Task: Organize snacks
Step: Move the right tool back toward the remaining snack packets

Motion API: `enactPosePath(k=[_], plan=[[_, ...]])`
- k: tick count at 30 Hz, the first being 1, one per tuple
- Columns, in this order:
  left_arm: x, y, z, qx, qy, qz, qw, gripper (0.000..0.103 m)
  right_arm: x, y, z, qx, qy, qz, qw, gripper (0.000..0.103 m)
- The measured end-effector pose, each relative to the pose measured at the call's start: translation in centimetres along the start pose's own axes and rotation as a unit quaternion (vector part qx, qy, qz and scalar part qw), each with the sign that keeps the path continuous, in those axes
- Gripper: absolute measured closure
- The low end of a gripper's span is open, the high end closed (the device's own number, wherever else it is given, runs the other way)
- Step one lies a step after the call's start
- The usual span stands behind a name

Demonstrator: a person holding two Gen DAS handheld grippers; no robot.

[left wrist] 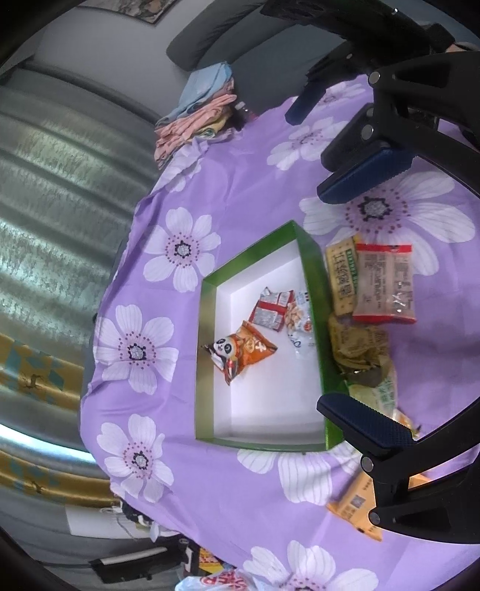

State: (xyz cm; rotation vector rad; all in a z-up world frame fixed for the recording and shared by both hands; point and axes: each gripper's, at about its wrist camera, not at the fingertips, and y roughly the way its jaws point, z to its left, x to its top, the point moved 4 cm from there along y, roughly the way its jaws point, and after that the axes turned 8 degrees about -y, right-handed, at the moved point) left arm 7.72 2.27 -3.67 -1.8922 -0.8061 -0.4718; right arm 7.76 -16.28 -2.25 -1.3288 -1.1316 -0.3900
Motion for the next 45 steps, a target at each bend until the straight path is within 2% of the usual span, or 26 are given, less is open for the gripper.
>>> enactPosePath(k=[16,26,38,45], plan=[[-3.1,-2.4,-0.8,-0.010,0.003,0.007,0.9999,0.001,-1.5,-4.2,0.7,-0.008,0.002,-0.007,1.000,0.001],[-4.6,-3.2,-0.4,0.003,0.004,0.008,1.0000,0.001,-2.5,-5.2,0.8,-0.006,0.009,-0.005,1.000,0.001],[-5.6,-1.8,0.5,0.012,-0.004,0.030,0.9995,0.001,-3.7,-4.8,1.1,-0.002,0.015,0.012,1.000,0.001],[-7.3,0.2,1.8,0.019,-0.014,0.061,0.9979,0.001,-5.3,-3.3,0.8,0.013,0.029,0.034,0.999,0.001]])
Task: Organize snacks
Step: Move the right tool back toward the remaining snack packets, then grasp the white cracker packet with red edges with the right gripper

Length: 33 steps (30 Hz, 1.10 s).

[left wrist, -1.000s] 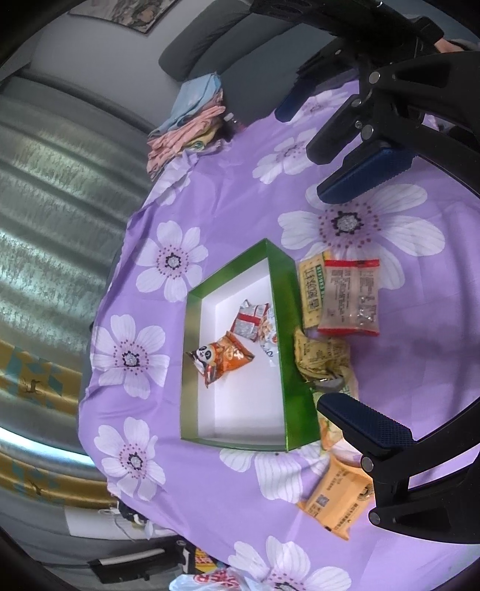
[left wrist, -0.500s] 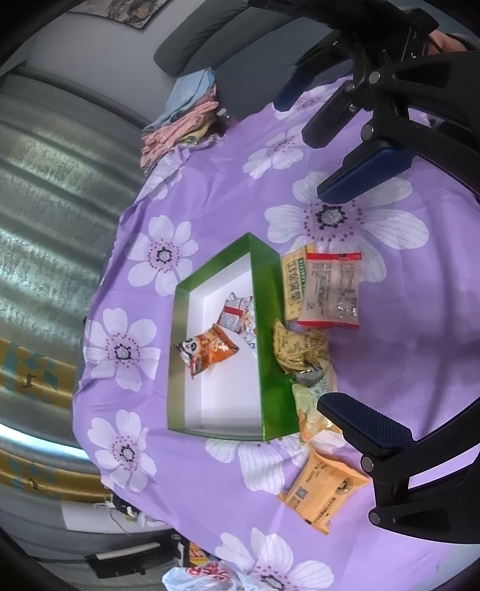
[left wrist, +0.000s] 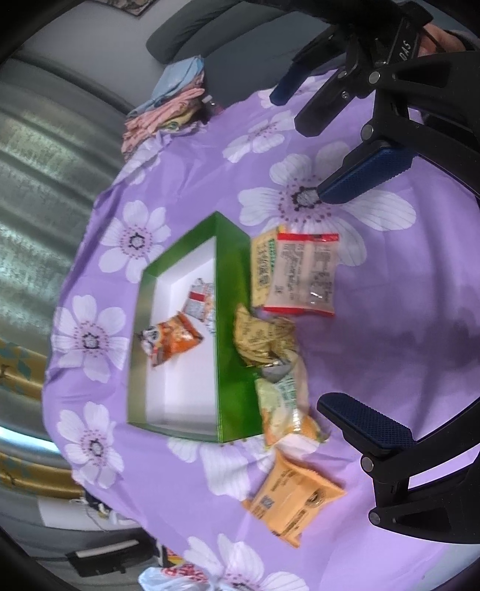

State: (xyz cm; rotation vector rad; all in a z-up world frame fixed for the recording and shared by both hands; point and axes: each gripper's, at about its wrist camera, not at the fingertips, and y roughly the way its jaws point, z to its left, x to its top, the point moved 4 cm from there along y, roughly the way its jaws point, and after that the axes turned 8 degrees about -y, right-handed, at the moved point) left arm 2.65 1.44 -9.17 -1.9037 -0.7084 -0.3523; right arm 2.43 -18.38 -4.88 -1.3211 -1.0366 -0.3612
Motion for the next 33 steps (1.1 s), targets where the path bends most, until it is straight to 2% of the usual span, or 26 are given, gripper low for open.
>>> enactPosePath(k=[4,8,10,14,21,26,27,29,30,33], plan=[[-1.1,1.7,0.9,-0.017,-0.016,0.031,0.9993,0.001,-2.1,1.6,-0.6,0.025,0.018,0.029,0.999,0.001],[-1.5,3.1,1.4,-0.048,-0.035,0.047,0.9972,0.001,-4.1,3.4,-0.7,0.074,0.035,0.051,0.995,0.003],[-1.4,3.9,1.4,-0.066,-0.044,0.051,0.9955,0.002,-4.6,4.3,-0.4,0.092,0.042,0.060,0.993,0.008],[-1.0,5.5,0.8,-0.063,-0.035,0.055,0.9958,0.002,-5.4,6.4,0.5,0.129,0.049,0.077,0.987,0.021],[0.0,8.4,0.0,-0.063,-0.022,0.069,0.9954,0.002,-5.3,9.7,1.7,0.151,0.048,0.091,0.983,0.034],[0.4,9.7,-0.4,-0.063,-0.013,0.077,0.9950,0.007,-5.2,11.5,2.5,0.161,0.044,0.104,0.981,0.043],[0.3,9.9,-0.4,-0.064,-0.012,0.080,0.9947,0.008,-5.2,11.8,2.7,0.165,0.042,0.106,0.980,0.047],[0.2,10.3,-0.4,-0.065,-0.012,0.085,0.9942,0.015,-5.2,12.2,3.1,0.171,0.036,0.110,0.979,0.051],[0.0,10.4,-0.4,-0.066,-0.009,0.089,0.9938,0.025,-5.2,12.4,3.4,0.172,0.031,0.113,0.978,0.055],[-0.1,10.5,-0.5,-0.061,-0.001,0.087,0.9943,0.025,-5.3,12.5,3.7,0.176,0.025,0.114,0.977,0.056]])
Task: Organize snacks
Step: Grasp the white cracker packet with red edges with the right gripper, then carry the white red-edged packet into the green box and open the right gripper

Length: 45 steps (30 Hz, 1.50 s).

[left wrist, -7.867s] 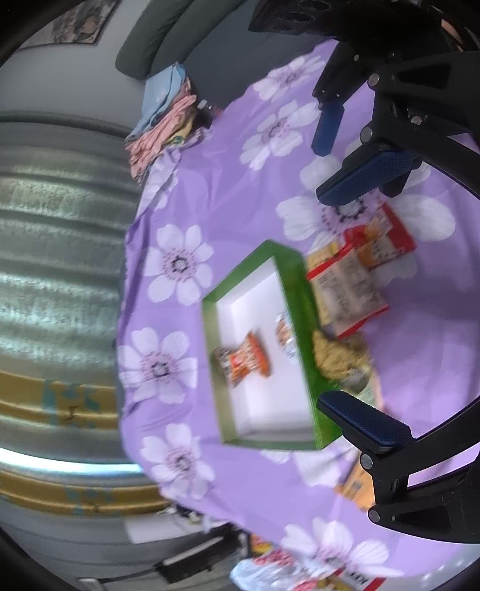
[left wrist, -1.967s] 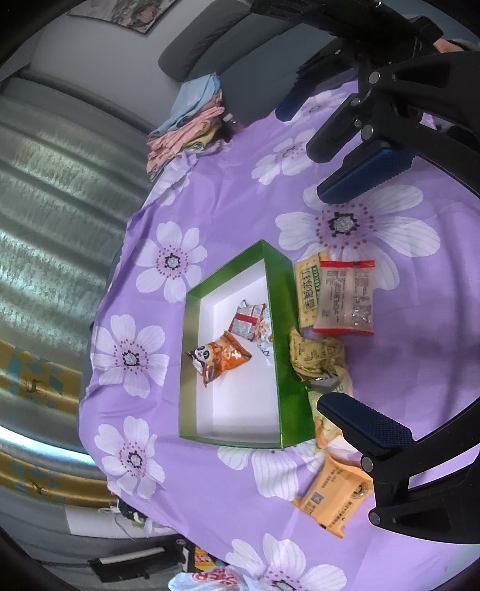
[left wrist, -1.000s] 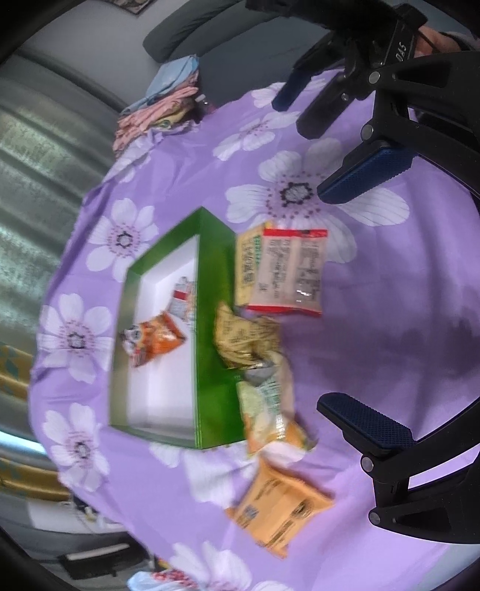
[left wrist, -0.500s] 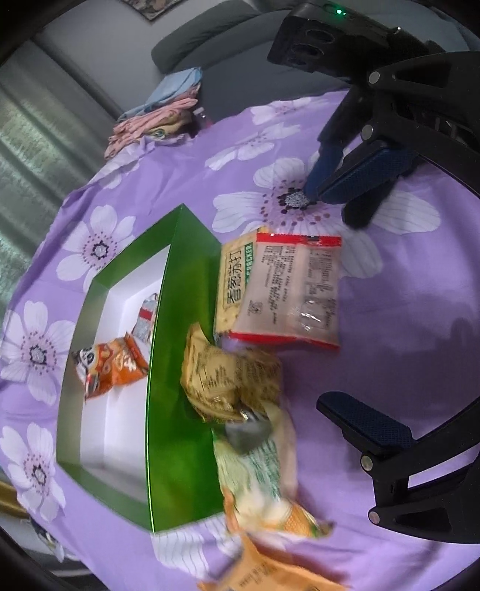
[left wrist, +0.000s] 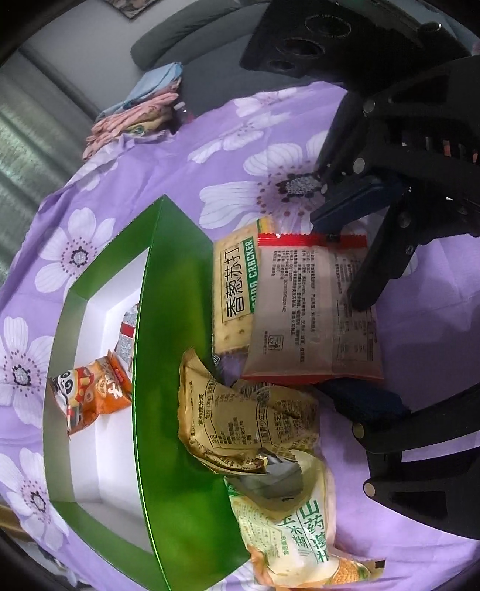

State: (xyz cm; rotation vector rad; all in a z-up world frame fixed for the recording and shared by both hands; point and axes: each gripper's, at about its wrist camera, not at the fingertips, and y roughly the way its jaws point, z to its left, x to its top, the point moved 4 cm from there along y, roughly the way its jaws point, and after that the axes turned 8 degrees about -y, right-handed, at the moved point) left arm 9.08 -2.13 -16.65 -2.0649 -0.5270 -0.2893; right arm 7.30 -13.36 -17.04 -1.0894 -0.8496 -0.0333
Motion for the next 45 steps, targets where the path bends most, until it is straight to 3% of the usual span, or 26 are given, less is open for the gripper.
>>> enactPosePath(k=[10,17,25,35,45], plan=[[-0.1,-0.3,-0.1,0.000,0.000,-0.004,1.0000,0.035,0.1,-0.2,0.4,-0.002,-0.013,-0.004,1.000,0.069],[-1.1,-2.2,-1.4,-0.011,0.008,-0.015,0.9998,0.035,-0.1,-2.1,1.5,-0.012,-0.025,-0.016,0.999,0.069],[-0.9,-5.9,-3.9,-0.026,0.026,-0.056,0.9978,0.035,0.9,-5.7,3.1,-0.025,-0.049,-0.049,0.997,0.069],[2.0,-9.5,-5.6,-0.033,0.045,-0.109,0.9925,0.035,4.4,-9.0,4.2,-0.039,-0.083,-0.097,0.991,0.069],[6.0,-11.0,-4.8,-0.030,0.044,-0.139,0.9888,0.035,8.9,-8.8,4.8,-0.040,-0.107,-0.121,0.986,0.069]])
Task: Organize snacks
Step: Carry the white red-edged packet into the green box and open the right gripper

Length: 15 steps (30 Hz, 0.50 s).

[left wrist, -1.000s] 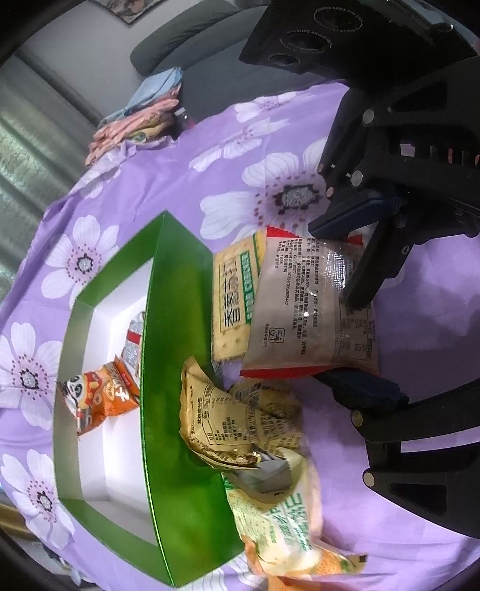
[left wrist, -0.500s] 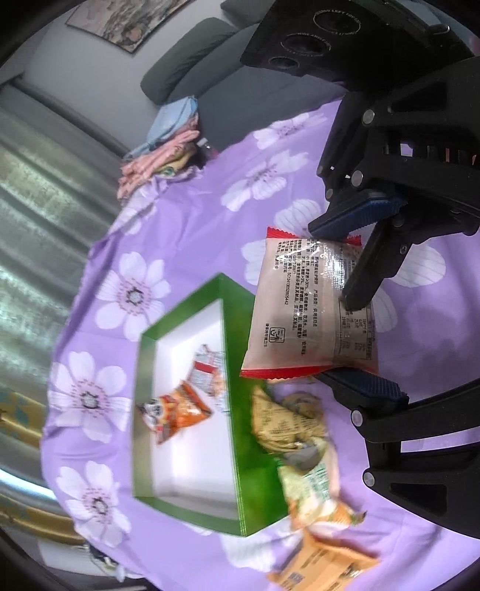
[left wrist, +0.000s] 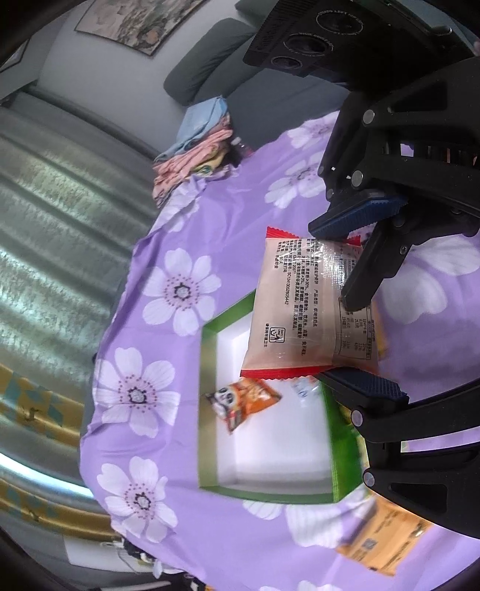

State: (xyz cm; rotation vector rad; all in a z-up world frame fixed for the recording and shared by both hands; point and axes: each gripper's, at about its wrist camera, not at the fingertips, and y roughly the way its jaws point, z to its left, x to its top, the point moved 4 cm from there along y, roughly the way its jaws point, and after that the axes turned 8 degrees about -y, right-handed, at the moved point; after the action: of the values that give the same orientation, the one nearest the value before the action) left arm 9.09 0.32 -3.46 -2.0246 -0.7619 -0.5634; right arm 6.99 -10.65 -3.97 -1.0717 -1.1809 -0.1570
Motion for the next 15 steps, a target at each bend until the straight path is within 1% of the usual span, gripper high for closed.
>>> enactPosePath(k=[8,15], plan=[[2.9,1.4,2.0,0.011,-0.007,-0.009,0.9999,0.035,2.5,3.0,-1.0,0.010,-0.007,-0.005,1.000,0.069],[4.2,4.0,4.3,0.023,-0.023,0.002,0.9995,0.035,3.2,6.3,-1.8,0.022,-0.006,0.007,1.000,0.069]])
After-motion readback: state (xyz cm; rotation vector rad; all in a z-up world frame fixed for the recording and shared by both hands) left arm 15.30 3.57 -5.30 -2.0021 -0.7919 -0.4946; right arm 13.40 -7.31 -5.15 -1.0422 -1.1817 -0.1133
